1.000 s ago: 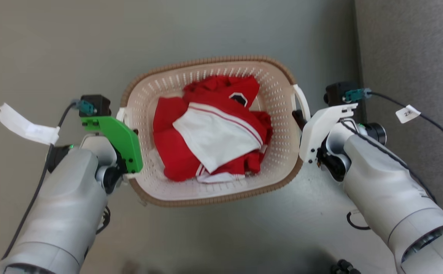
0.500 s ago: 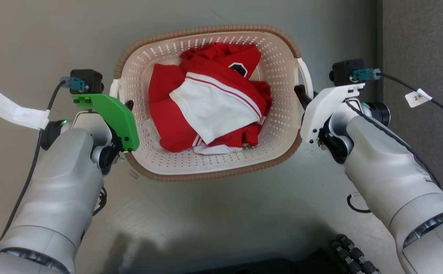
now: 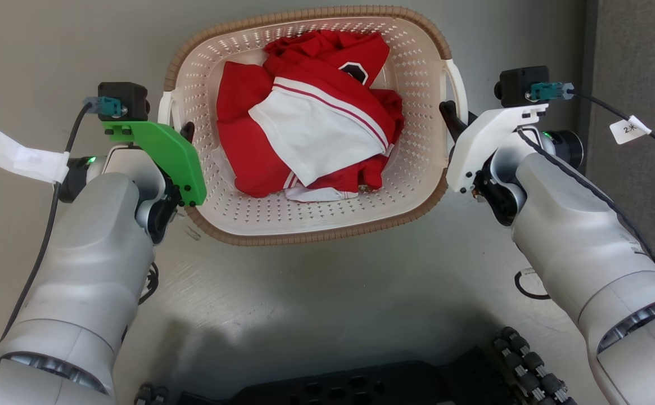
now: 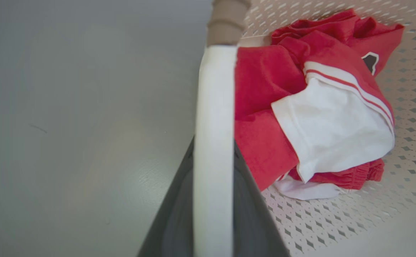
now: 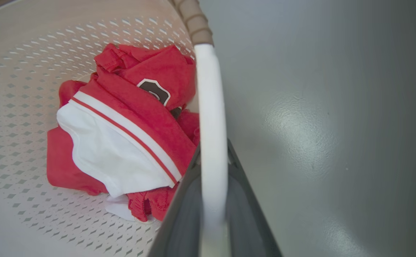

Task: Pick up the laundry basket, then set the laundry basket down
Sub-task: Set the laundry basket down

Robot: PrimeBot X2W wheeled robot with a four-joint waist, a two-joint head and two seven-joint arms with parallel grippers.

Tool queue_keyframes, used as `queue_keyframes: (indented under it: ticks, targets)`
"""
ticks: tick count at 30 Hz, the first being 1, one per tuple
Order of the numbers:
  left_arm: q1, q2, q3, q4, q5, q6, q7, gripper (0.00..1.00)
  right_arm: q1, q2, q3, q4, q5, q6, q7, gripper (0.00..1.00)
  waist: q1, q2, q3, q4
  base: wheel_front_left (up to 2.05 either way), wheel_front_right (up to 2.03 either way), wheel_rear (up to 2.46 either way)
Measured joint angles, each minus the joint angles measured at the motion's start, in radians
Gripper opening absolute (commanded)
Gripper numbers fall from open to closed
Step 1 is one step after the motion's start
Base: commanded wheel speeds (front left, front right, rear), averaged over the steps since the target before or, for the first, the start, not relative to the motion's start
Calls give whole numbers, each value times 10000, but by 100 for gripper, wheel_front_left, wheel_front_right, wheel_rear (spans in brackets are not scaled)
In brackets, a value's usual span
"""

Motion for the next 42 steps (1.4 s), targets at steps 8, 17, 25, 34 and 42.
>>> queue_keyframes:
  ticks: [8, 17, 25, 34, 42]
  targets:
    - [-184, -79, -8, 251, 92, 0, -251, 0, -195, 0, -27, 117, 13, 15, -90, 0, 0, 0, 229, 45, 0, 0, 0]
    - [-345, -109, -19, 510, 96, -12, -384, 0, -243, -40, -29, 142, 44, 207, -207, 0, -2, 0, 354, 65, 0, 0, 0]
    - [-393, -150, -63, 606, 96, -15, -441, 0, -354, -52, -19, 148, 46, 236, -217, 0, -2, 0, 378, 91, 0, 0, 0]
    - [-404, -253, -305, 834, 221, -44, -374, 43, -323, 25, 56, 328, 198, 234, -52, 42, -2, 0, 212, 90, 0, 0, 0]
    - [-405, -67, -343, 913, 299, -59, -372, 100, -160, -232, 82, 320, 270, 217, -165, 100, -2, 0, 74, 115, 0, 0, 0]
